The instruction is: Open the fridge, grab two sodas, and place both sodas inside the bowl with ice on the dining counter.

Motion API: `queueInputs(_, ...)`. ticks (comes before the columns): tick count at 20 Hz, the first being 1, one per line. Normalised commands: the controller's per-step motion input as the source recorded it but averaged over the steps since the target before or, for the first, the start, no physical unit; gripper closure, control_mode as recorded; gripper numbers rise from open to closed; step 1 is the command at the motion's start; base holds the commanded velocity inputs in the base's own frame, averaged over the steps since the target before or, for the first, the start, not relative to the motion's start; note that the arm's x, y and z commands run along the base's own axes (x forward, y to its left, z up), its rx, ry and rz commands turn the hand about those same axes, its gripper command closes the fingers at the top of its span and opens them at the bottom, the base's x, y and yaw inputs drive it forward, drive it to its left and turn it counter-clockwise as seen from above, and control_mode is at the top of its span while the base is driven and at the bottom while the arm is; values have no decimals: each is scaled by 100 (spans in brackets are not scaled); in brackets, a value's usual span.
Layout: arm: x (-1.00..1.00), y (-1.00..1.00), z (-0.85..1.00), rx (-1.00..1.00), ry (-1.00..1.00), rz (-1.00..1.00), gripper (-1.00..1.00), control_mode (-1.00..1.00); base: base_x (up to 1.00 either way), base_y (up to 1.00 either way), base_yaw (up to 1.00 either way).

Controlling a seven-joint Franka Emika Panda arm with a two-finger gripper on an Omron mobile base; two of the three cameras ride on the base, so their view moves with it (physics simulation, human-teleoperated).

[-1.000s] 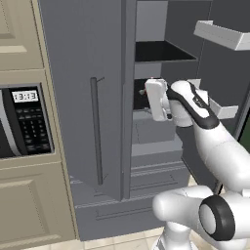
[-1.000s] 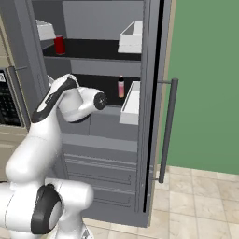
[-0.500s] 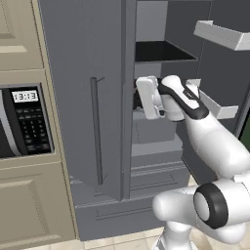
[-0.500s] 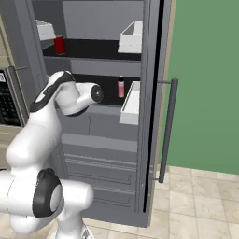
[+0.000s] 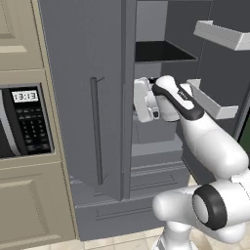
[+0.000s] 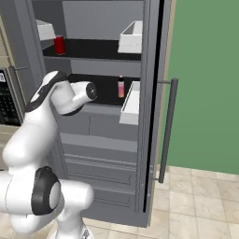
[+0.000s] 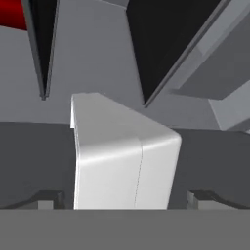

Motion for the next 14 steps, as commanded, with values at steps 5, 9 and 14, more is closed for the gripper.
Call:
queueInputs(5,-24,43,-5,0,5,5,-100,-100,0,0,0)
queueInputs(9,-27,48,-1,0,6,5,-100,-100,0,0,0)
queueInputs(14,-35,52,0,0,6,6,-100,-100,0,0,0)
